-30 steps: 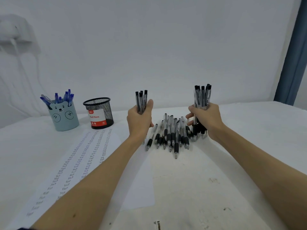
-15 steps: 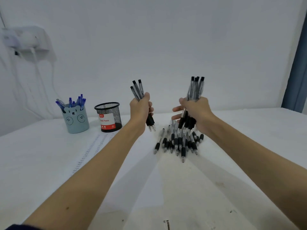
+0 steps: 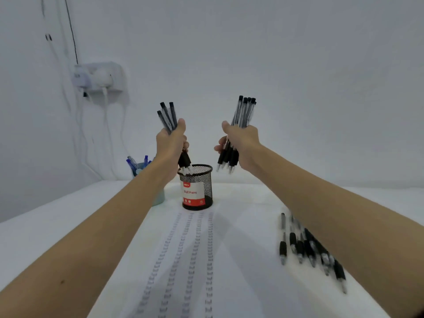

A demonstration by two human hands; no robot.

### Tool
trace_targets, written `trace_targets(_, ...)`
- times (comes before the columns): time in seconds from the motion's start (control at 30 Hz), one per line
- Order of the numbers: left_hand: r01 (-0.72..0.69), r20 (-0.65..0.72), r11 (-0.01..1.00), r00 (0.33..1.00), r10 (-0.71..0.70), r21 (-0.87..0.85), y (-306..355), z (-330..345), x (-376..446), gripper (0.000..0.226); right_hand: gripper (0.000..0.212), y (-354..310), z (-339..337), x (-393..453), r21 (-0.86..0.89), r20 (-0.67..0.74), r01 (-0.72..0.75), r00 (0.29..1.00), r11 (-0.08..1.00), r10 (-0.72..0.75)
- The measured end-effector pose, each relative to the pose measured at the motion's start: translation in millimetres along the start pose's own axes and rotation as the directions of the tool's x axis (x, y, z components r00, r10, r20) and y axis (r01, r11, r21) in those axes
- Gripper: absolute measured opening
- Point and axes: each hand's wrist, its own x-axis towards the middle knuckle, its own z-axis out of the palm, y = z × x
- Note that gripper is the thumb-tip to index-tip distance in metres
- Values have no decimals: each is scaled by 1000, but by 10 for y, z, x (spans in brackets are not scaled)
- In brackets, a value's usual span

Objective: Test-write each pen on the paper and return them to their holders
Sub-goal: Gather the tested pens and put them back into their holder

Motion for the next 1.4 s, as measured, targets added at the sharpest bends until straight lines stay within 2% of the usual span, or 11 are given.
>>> trace_targets(0.3, -132, -86, 982, 986, 144, 133, -498, 44, 542, 18, 12, 461, 579, 591, 30, -100, 143, 985, 989, -139)
trace_targets(0.47, -43, -45, 969, 997, 56, 243, -687, -44, 627, 22, 11, 681, 636, 710, -120, -52, 151, 986, 981, -158)
trace_targets(0.57, -107, -24, 941, 992, 121, 321, -658, -63, 642, 22, 10, 791, 630, 727, -173, -49, 167, 983, 971, -178)
trace_targets(0.8, -280, -93, 930, 947, 309, 238, -525, -28, 683, 25, 9, 782, 614, 705, -182, -61, 145, 985, 972, -159)
trace_targets(0.87, -246, -44, 927, 962, 269, 282, -576, -27, 669, 25, 15, 776, 597, 695, -191, -61, 118, 989, 974, -132)
trace_targets(0.97, -76, 45, 887, 997, 62, 456, -728, -65, 685, 38, 13, 773, 596, 690, -226, -57, 73, 995, 971, -88)
trace_targets(1.03, -21, 53, 868, 999, -6, 495, -745, -103, 682, 41, 18, 772, 601, 694, -273, -61, 63, 995, 960, -82)
trace_targets(1.2, -15, 98, 889, 995, -33, 457, -674, -136, 594, 39, 16, 760, 623, 682, -291, -66, 60, 994, 955, -82)
trace_targets(1.3, -45, 76, 903, 997, 14, 426, -703, -148, 573, 28, 42, 733, 618, 643, -265, -41, 85, 994, 960, -99)
trace_targets(1.4, -15, 36, 924, 999, 1, 382, -687, -156, 540, 31, 50, 686, 601, 583, -214, 5, 74, 997, 974, -75)
